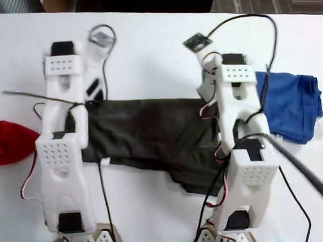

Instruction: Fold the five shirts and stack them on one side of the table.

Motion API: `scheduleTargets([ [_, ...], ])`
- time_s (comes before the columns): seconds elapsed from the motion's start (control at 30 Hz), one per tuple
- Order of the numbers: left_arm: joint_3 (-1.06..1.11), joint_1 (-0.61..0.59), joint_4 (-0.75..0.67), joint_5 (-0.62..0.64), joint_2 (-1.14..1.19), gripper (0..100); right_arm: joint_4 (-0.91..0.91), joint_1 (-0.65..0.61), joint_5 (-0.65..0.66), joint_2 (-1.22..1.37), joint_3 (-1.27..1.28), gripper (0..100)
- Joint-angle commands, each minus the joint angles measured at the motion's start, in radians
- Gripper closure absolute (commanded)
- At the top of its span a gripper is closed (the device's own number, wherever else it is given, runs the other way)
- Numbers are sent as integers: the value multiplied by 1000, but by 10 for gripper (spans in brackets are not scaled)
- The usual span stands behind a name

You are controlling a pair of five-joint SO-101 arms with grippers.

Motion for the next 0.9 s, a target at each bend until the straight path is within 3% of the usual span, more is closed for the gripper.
scheduleTargets([
  [0.0, 68, -18, -112, -3, -37, 820, -13, -2, 5, 16, 2, 805],
  [0.33, 28, -175, -236, -5, 155, 820, -114, 61, 14, 94, 0, 805],
  [0.87, -357, -295, -115, -52, 275, 819, 27, -148, 5, 102, -316, 804],
])
